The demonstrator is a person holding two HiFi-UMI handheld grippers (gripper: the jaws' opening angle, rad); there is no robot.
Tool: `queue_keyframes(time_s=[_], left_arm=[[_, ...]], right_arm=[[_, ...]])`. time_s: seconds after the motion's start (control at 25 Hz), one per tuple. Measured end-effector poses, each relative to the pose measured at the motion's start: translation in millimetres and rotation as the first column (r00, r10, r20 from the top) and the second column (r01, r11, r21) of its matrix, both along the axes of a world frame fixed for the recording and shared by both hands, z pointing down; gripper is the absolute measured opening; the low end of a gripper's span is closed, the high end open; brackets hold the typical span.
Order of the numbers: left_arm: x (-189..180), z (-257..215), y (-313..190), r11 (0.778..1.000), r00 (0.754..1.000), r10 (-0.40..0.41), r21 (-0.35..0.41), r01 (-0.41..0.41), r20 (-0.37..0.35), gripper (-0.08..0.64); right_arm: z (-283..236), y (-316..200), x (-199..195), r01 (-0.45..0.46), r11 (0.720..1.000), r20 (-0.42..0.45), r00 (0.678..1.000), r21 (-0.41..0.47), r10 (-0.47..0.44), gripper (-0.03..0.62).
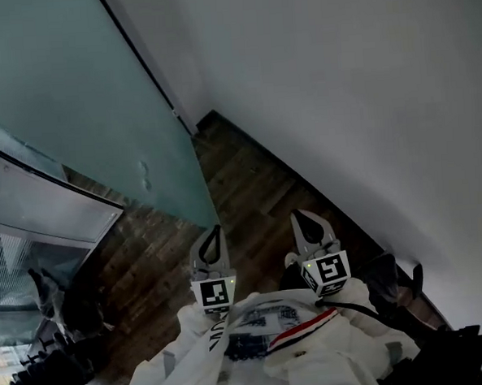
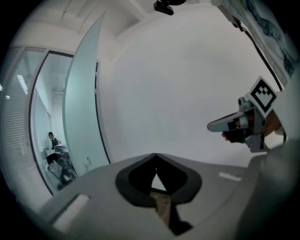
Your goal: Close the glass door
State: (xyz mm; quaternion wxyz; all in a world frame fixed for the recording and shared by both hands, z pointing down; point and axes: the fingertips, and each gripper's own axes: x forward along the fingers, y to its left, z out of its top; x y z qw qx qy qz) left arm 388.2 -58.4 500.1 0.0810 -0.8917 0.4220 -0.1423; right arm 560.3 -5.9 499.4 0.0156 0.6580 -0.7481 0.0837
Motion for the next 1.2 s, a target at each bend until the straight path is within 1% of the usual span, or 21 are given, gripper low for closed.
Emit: queue_keyframes(time_s=[0.12, 0.2, 0.28, 0.36, 0.52, 0.64, 0.72, 0.8, 0.88, 0.92, 0.96, 1.0, 1.08, 1.2], left_arm=[[2, -6, -23, 0.994, 0.994, -0.111, 0.022, 0.111, -0.021, 0.003], [3, -7, -34, 0.984, 0.984, -0.178, 0.015, 0.179, -0.02, 0.003], [0, -10, -33, 0.971, 0.971, -0.239, -0.001, 0.239, -0.009, 0.003], [-9, -11, -25, 0.952, 0.952, -0.307, 0.001, 0.307, -0.004, 0.003], [-23, -11, -7, 0.903, 0.903, -0.43, 0.021, 0.43, -0.01, 0.003], [-27, -14, 14, 0.856, 0.856, -0.516, 0.01, 0.516, 0.003, 0.003], [-35, -15, 26, 0.815, 0.815, -0.58, 0.004, 0.58, 0.002, 0.003], [-62, -10, 29, 0.766, 0.766, -0.643, -0.008, 0.643, -0.004, 0.003], [-103, 1, 28, 0.719, 0.719, -0.695, -0.028, 0.695, 0.0, 0.003], [-119, 7, 29, 0.699, 0.699, -0.715, -0.039, 0.714, 0.001, 0.003], [-130, 12, 31, 0.684, 0.684, -0.729, -0.046, 0.728, 0.0, 0.003], [-139, 16, 31, 0.674, 0.675, -0.738, -0.047, 0.737, -0.006, 0.003], [-154, 18, 26, 0.668, 0.667, -0.744, -0.041, 0.743, -0.026, 0.003], [-175, 15, 3, 0.68, 0.678, -0.733, -0.029, 0.733, -0.054, 0.003]], right_arm=[[-2, -47, 0, 0.133, 0.991, 0.009, 0.991, 0.007, -0.133, 0.006], [5, -73, -3, 0.212, 0.977, 0.014, 0.977, 0.001, -0.212, 0.006], [7, -84, -10, 0.281, 0.96, 0.019, 0.959, 0.003, -0.281, 0.006], [6, -88, -22, 0.352, 0.936, 0.021, 0.936, 0.01, -0.352, 0.006], [8, -93, -40, 0.477, 0.879, 0.022, 0.878, 0.012, -0.477, 0.006], [11, -94, -50, 0.56, 0.828, 0.032, 0.828, 0.003, -0.56, 0.006], [13, -94, -61, 0.614, 0.79, 0.045, 0.789, -0.007, -0.613, 0.006], [17, -102, -91, 0.668, 0.744, 0.051, 0.744, -0.015, -0.666, 0.006], [23, -115, -134, 0.714, 0.7, 0.049, 0.7, -0.02, -0.713, 0.006], [25, -119, -151, 0.73, 0.683, 0.048, 0.683, -0.02, -0.729, 0.006], [26, -122, -164, 0.741, 0.671, 0.049, 0.671, -0.017, -0.74, 0.006], [26, -123, -173, 0.747, 0.664, 0.05, 0.664, -0.013, -0.746, 0.006], [27, -127, -188, 0.751, 0.66, 0.046, 0.66, -0.008, -0.75, 0.006], [29, -140, -207, 0.746, 0.666, 0.035, 0.666, -0.024, -0.745, 0.006]])
